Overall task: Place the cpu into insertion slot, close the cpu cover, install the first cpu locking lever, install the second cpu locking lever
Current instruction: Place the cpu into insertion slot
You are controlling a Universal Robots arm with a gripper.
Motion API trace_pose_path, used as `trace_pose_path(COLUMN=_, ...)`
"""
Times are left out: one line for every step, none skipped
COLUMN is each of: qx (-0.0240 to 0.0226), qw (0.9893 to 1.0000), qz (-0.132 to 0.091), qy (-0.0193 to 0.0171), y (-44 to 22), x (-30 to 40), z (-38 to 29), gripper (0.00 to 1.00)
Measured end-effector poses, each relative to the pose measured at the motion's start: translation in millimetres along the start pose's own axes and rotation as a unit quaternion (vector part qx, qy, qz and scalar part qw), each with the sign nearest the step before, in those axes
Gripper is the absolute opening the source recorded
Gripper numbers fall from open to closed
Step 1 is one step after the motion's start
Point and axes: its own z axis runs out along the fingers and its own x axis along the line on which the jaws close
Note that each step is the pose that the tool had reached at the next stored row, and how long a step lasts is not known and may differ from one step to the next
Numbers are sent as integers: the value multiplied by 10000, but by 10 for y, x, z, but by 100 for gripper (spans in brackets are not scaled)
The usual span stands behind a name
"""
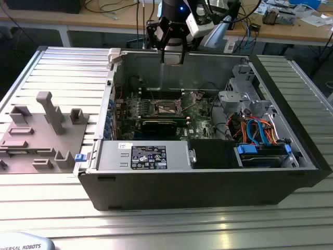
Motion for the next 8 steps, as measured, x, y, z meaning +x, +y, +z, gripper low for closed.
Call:
trace_pose_path(qx=0, qw=10000, qz=0, qy=0, y=0, x=0, z=0, gripper=54)
trace_pose_path(qx=1, qw=10000, qz=0, qy=0, y=-1, x=1, z=3, gripper=54)
trace_pose_path(qx=0, qw=10000, qz=0, qy=0, y=0, x=1, z=5, gripper=54)
trace_pose_path(qx=0, qw=10000, qz=0, qy=0, y=-1, x=2, z=6, gripper=54)
trace_pose_path(qx=0, qw=10000, qz=0, qy=0, y=-1, x=2, z=7, gripper=54)
trace_pose_path(qx=-2, qw=10000, qz=0, qy=0, y=-1, x=2, z=8, gripper=54)
trace_pose_path(qx=-4, qw=10000, qz=0, qy=0, y=-1, x=2, z=9, gripper=54)
trace_pose_path(qx=-9, qw=10000, qz=0, qy=0, y=-2, x=2, z=26, gripper=54)
